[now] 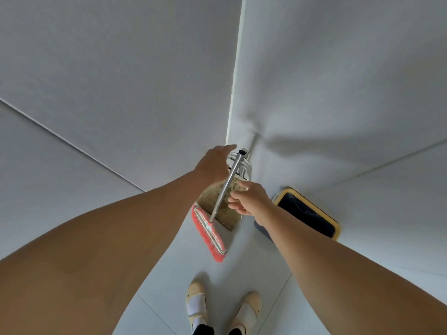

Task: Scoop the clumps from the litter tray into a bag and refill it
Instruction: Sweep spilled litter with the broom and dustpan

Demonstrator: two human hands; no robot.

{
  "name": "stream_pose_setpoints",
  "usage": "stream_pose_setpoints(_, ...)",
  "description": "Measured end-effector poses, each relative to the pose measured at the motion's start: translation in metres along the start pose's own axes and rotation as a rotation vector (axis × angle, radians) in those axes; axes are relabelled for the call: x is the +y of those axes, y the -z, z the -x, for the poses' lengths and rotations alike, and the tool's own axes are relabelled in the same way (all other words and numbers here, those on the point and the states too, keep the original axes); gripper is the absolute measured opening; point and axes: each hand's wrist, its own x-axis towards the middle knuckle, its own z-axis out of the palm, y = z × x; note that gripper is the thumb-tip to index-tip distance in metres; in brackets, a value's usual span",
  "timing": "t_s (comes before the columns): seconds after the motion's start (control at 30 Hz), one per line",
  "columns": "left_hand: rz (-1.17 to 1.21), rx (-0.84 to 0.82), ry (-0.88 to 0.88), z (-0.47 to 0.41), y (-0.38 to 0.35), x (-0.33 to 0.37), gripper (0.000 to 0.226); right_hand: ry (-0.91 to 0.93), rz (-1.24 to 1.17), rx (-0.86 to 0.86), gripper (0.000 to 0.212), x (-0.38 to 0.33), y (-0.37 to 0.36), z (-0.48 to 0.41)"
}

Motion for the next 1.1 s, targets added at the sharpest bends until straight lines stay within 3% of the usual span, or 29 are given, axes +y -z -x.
stream_pose_setpoints(0.13, -0.068, -0.121, -0.102, -0.017, -0.005, -0.005, 0.081, 0.035, -0.023, 0.003, 0.066, -0.002, -0.012, -0.031)
stream_pose_setpoints(0.4, -0.358, -0.176, -0.232, -0.022, -0.010, -0.013, 0.068, -0.029, -0.170, 0.017, 0.011, 0.006, -0.025, -0.054)
stream_pose_setpoints(0.53, -0.472, -0.249, -0.254, -0.017, -0.021, -0.012, 0.072, -0.045, 0.000, 0.137, 0.032, 0.031, -0.031, -0.046)
stream_pose_setpoints(0.63, -0.532, -0.297, -0.261, -0.009, -0.028, -0.012, 0.066, -0.043, -0.004, 0.156, 0.034, 0.043, -0.030, -0.033)
stream_pose_setpoints(0.83, -0.507, -0.244, -0.192, 0.026, -0.028, -0.006, 0.049, -0.037, 0.086, 0.079, 0.014, 0.040, -0.012, 0.002)
stream_pose_setpoints(1.0, -0.371, -0.145, -0.065, 0.066, -0.020, -0.006, 0.029, 0.001, 0.266, -0.076, 0.023, 0.026, 0.007, 0.044)
stream_pose_setpoints(1.1, -0.275, -0.117, 0.085, 0.093, -0.012, -0.006, 0.031, 0.052, 0.448, -0.176, 0.026, 0.014, 0.017, 0.080)
